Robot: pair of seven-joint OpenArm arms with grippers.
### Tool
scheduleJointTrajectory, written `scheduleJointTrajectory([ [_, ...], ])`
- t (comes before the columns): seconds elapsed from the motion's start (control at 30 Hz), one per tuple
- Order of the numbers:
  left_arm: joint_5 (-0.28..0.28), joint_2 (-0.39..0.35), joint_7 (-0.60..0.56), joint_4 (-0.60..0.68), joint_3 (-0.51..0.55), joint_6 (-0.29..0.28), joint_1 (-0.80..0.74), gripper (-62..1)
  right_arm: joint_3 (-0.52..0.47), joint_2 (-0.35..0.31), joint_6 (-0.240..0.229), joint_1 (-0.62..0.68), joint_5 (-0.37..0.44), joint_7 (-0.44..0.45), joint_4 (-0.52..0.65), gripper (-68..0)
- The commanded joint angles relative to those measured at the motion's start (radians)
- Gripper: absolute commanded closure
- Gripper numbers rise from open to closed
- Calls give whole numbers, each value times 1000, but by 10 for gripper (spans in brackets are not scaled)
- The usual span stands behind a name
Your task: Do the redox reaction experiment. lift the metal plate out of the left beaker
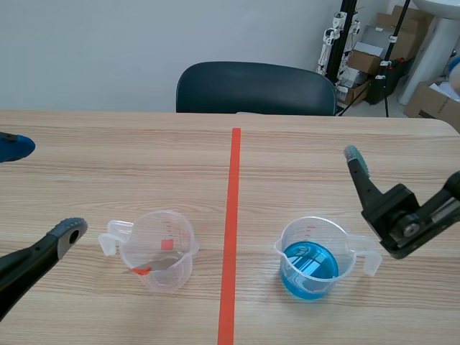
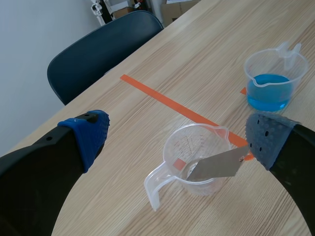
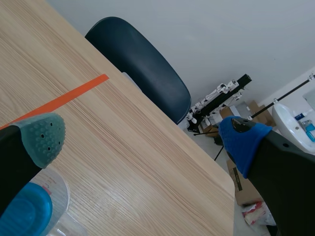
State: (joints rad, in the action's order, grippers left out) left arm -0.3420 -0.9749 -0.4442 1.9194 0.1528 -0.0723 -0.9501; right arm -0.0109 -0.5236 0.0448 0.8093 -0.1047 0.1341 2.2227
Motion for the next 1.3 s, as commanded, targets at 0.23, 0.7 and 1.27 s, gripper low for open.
scheduleJointTrajectory([
  [0.23, -6, 2, -11, 6, -6, 2, 1, -581, -7, 0, 8, -9, 6, 14, 6, -679],
  [0.7, -6, 2, -7, 6, -6, 2, 3, -581, -8, 0, 8, -9, 0, 13, 6, -679],
  [1.27, -5, 156, -11, -53, -7, -36, -3, -581, -8, 0, 8, -9, 0, 2, 6, -679],
])
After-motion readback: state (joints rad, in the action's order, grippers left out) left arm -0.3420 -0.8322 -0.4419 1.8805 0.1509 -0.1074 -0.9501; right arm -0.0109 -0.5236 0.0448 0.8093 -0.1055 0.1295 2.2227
